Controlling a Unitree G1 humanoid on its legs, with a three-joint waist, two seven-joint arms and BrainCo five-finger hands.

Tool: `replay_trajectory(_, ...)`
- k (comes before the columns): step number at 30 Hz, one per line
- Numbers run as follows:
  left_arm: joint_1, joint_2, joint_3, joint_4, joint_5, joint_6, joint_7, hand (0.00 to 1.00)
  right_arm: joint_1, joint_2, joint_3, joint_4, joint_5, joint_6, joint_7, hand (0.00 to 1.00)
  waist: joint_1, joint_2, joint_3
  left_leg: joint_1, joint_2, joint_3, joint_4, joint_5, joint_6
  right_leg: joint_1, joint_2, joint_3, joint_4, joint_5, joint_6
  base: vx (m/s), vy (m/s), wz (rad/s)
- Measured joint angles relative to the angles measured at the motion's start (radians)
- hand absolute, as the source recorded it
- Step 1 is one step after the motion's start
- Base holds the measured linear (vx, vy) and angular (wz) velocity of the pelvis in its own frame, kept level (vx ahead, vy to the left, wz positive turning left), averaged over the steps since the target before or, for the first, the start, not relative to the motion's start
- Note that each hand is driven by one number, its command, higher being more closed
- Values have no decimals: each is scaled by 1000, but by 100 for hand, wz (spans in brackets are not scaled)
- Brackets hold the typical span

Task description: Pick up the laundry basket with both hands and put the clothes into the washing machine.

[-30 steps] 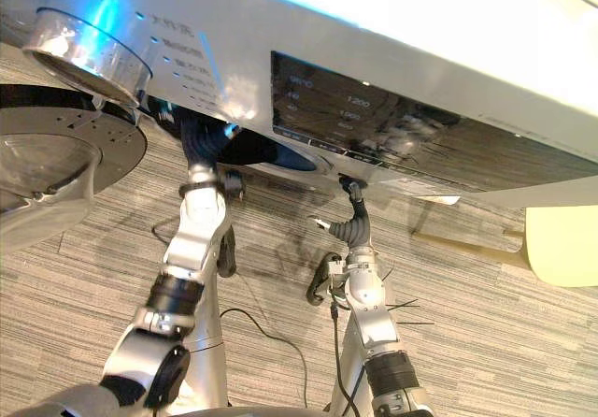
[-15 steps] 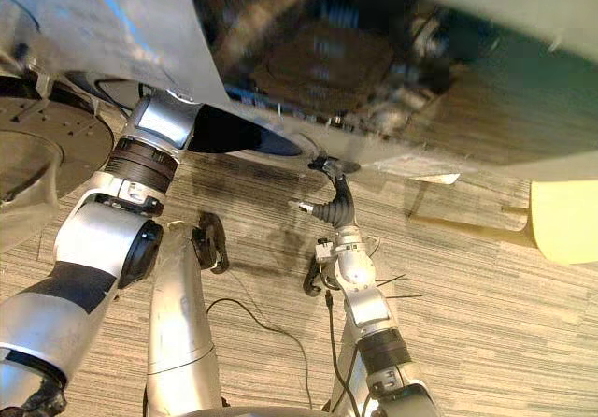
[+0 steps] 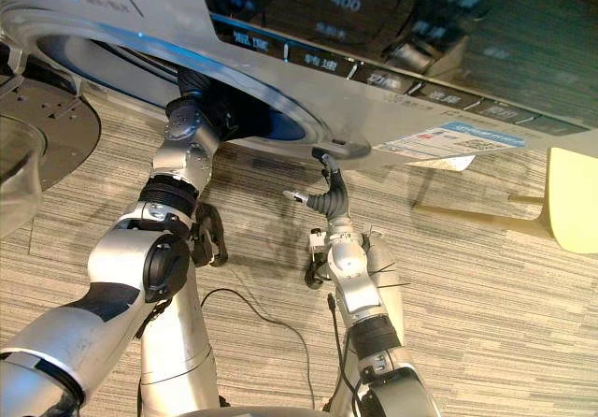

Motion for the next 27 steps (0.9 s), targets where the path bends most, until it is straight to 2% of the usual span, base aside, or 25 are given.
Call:
replay_trajectory(2,29,1,-39,-50,-127,-16,7,0,-17,-1,0,0,14,15,-12,0,0,0,6,9,0,8,-18,4,-3,1,0,3,-14,3,3,30,-42,3)
replay_trajectory(4,73,2,-97,-122,-177,-34,23,0,-35,-2,1,0,19,18,-22,0,1,1,30,26,-1,12,-30,7,-2,17,0,2,-24,5,4,49,-42,3)
replay_trajectory(9,255,0,-217,-388,-217,-80,93,0,-49,-10,20,-24,17,40,-44,0,4,6,76,64,-3,16,-50,7,-2,53,-2,0,-44,3,7,65,-38,4)
replay_trajectory(12,404,-27,-250,-551,-179,-86,137,0,-46,-13,46,-53,9,57,-52,0,12,7,83,77,-3,19,-66,7,-2,63,-3,-1,-54,1,10,52,-43,4)
replay_trajectory(14,519,-76,-270,-662,-119,-87,160,0,-29,-20,47,-76,9,60,-58,0,27,14,87,88,-6,23,-77,6,-2,74,-5,0,-60,-4,20,47,-47,10)
replay_trajectory(17,651,-111,-286,-748,-53,-86,159,0,-13,-18,59,-84,3,60,-59,0,32,16,88,107,-14,31,-96,8,-5,83,-13,3,-66,-7,24,38,-49,12)
replay_trajectory(20,750,-144,-292,-783,-3,-78,159,0,17,-16,70,-120,-14,60,-58,0,38,21,88,113,-15,31,-99,8,-5,89,-13,3,-72,-8,25,42,-37,0)
replay_trajectory(27,793,-150,-303,-783,63,-72,155,0,38,-21,67,-123,-42,56,-59,0,56,22,88,113,-17,32,-100,8,-5,89,-15,4,-73,-8,24,36,-30,1)
